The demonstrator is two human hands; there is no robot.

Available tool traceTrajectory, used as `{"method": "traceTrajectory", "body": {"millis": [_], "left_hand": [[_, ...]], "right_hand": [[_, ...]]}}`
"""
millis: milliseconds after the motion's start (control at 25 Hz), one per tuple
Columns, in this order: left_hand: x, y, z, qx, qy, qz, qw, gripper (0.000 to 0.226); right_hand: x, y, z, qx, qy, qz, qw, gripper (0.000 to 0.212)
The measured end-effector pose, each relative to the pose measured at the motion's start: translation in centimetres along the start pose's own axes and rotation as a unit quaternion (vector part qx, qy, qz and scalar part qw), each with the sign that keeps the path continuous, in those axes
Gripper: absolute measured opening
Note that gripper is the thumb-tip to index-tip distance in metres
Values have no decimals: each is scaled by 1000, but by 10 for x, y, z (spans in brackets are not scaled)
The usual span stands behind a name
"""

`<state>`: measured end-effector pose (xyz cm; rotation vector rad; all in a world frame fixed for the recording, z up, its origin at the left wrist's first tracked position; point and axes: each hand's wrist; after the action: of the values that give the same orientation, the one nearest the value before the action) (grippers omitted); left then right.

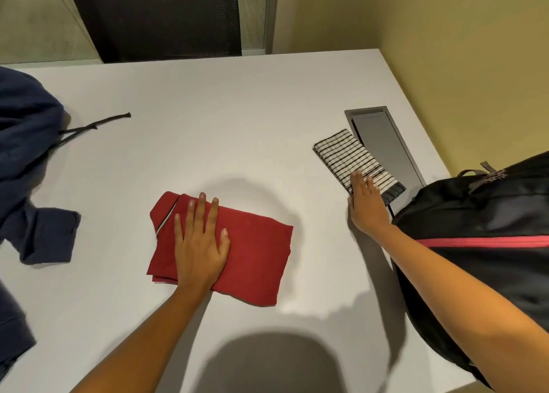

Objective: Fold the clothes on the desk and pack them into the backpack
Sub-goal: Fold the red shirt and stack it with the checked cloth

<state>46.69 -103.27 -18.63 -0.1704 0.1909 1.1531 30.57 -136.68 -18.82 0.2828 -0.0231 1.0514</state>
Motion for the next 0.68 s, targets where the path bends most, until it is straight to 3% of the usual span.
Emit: {"method": "traceTrajectory", "body": {"millis": [120, 280, 320, 400, 520, 680], "left_hand": [[-1, 1, 0, 3, 1, 1, 1000, 61], [5, 3, 1, 5, 7, -10, 1000, 61], [7, 5, 2, 6, 7, -15, 1000, 61], [13, 8, 2, 8, 6, -20, 1000, 61], [17, 12, 4, 11, 7, -13, 1000, 62], [26, 29, 9, 21, 13, -35, 999, 61]], "right_hand": [[49, 34, -9, -23, -36, 78, 996, 57], [92, 54, -16, -164, -64, 136, 975, 37], [94, 51, -13, -193, -76, 118, 971, 29], [90, 43, -5, -199, -73, 49, 976, 42], [73, 30, 1, -114, -53, -82, 989, 63], [67, 27, 12, -89, -48, -102, 990, 50]]}}
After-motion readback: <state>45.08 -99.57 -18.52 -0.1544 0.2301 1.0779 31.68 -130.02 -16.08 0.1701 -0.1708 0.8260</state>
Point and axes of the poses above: each hand's wrist, its own y-axis away from the middle knuckle, its own z-axis out of the back of the hand, x = y × z, and after that the axes turned 13 degrees about z, right-handed
